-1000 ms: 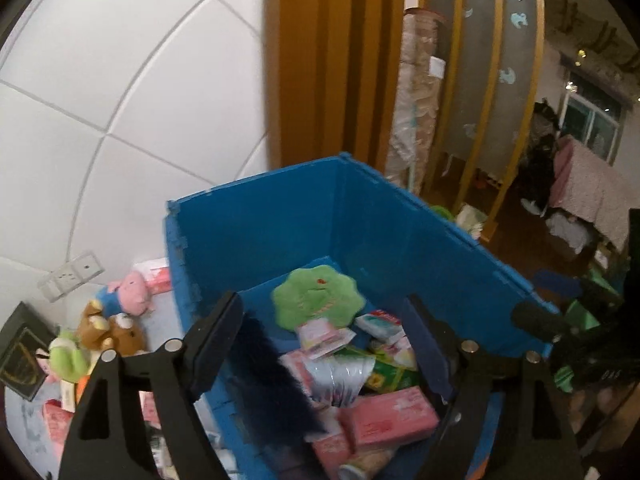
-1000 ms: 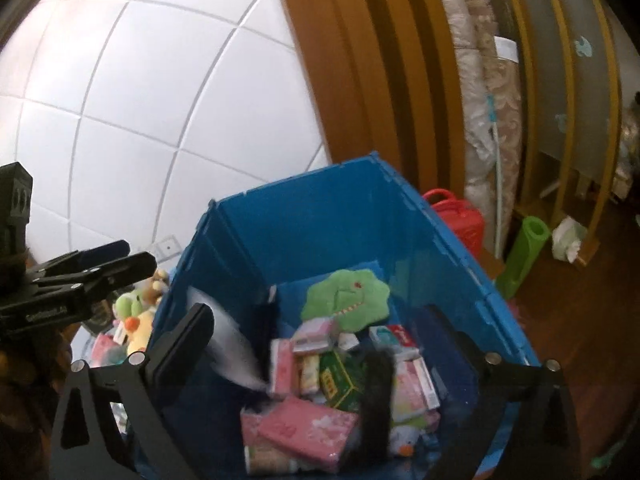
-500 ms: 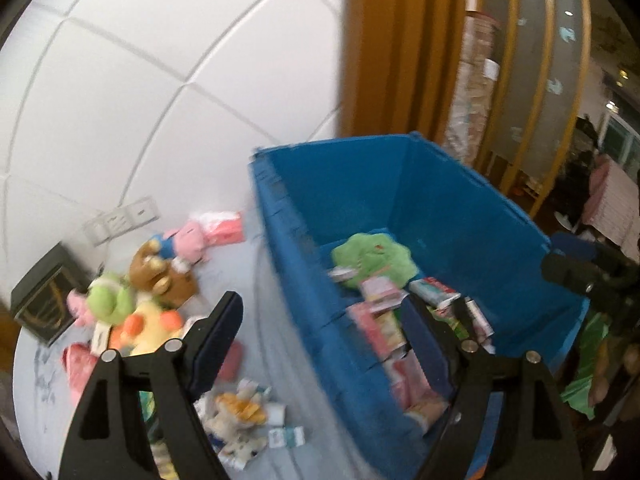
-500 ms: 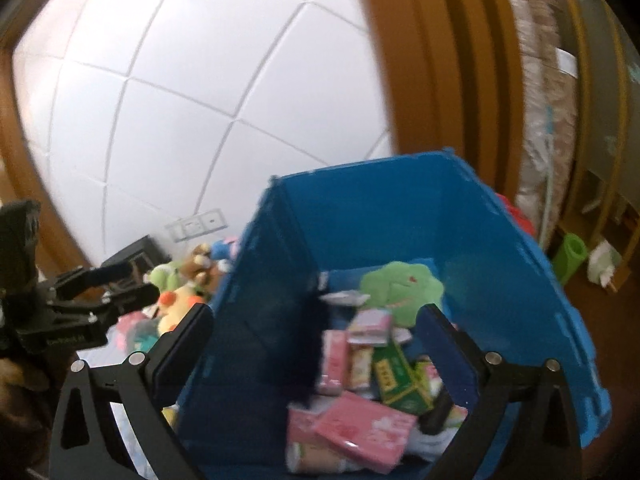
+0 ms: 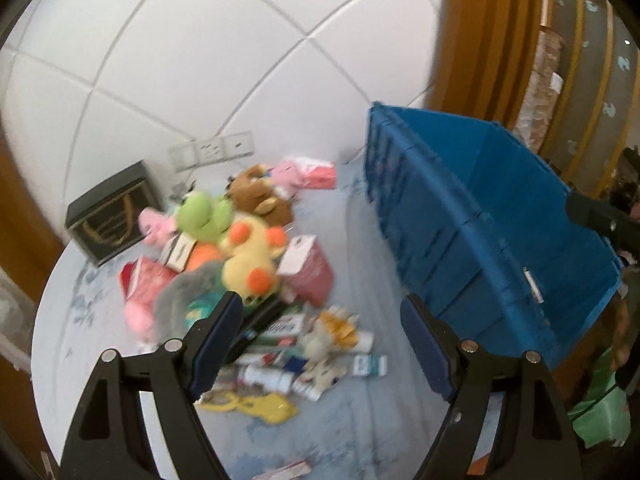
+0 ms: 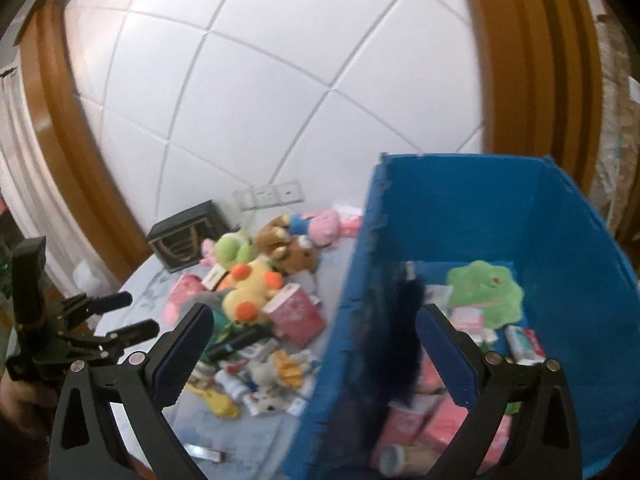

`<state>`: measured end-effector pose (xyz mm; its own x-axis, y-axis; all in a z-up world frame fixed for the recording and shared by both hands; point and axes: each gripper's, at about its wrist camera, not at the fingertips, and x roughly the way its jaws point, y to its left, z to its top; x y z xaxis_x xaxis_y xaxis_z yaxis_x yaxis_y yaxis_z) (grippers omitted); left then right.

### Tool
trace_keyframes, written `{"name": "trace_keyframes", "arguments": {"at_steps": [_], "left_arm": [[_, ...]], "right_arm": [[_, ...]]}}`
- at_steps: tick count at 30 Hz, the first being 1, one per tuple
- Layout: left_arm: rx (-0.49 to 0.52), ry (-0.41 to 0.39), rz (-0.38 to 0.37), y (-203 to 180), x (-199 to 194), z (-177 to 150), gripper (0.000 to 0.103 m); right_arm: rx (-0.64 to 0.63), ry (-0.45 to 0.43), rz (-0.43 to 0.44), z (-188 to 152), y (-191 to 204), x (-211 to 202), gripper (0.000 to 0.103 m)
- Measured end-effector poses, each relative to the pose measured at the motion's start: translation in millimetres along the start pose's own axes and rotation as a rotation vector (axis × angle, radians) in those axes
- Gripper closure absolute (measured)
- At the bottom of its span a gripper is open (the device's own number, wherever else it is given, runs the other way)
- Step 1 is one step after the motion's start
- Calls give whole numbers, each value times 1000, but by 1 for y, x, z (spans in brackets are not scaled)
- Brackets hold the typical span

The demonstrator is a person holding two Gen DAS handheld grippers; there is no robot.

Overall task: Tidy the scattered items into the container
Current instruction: 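Move both tools back over the cluttered table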

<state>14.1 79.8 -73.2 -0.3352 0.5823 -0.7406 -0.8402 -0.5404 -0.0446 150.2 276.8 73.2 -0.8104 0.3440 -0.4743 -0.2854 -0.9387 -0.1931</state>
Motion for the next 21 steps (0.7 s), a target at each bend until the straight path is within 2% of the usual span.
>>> {"name": "trace_keyframes", "arguments": {"at_steps": [7, 11, 16, 21], "left_arm": [[30, 14, 28, 48, -9, -42, 22], [39, 70, 7, 75, 5, -72, 22], [56, 158, -54, 92, 29, -113, 22], [115, 245, -97, 92, 59, -157, 22]], "right_arm": [[-72, 43, 43, -11, 61, 26, 0], [-108, 87, 45, -27, 86, 50, 0], [-121, 188, 44, -64, 107, 86, 0], [-141, 282, 18, -109, 115, 128, 0]]}}
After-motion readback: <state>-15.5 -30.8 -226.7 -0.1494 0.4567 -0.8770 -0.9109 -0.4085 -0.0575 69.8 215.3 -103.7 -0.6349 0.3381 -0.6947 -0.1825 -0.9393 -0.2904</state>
